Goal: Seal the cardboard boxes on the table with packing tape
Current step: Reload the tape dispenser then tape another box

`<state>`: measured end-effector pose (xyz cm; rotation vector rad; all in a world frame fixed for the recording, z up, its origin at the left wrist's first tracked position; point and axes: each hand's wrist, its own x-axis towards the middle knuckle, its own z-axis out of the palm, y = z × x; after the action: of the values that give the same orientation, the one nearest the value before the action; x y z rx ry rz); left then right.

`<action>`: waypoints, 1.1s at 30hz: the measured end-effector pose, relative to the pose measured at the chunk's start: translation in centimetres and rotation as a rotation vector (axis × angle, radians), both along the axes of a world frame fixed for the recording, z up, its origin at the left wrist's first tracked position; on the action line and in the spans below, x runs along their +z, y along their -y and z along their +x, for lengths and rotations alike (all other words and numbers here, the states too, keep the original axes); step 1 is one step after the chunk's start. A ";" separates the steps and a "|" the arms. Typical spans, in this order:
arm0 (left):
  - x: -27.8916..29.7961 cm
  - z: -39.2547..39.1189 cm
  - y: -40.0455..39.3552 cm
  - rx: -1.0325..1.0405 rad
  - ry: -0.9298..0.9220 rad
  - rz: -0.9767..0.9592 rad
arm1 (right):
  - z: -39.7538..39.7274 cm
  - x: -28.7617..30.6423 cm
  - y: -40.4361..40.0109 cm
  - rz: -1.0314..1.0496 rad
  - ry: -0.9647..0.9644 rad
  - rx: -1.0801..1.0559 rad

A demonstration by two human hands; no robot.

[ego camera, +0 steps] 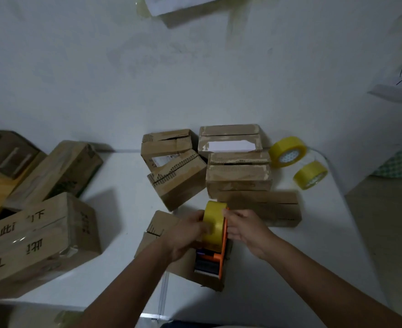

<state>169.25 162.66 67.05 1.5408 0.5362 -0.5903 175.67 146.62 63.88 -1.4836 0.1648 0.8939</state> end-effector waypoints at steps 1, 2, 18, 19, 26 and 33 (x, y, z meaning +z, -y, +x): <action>0.2 0.0 -0.9 -0.038 0.004 0.022 | 0.2 0.3 -0.1 -0.007 -0.029 -0.008; 0.2 0.0 -1.7 -0.053 0.020 0.035 | 0.3 0.7 -0.3 -0.010 -0.065 -0.022; -1.7 -1.1 -7.9 0.499 -0.115 -0.531 | -2.8 3.9 -5.0 -0.076 0.340 0.429; -1.7 -1.2 -8.1 0.483 -0.126 -0.526 | -3.2 3.6 -5.7 -0.147 0.423 0.432; -1.9 -1.6 -9.5 0.349 -0.116 -0.486 | -4.8 0.9 -7.7 -0.423 0.718 0.378; -2.1 -0.2 -10.4 0.326 -0.043 -0.371 | -3.5 1.8 -7.7 -0.352 0.659 0.132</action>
<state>169.00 173.10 64.93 1.0652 0.6554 -0.4413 172.17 154.32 65.71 -2.0621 -0.2788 0.4484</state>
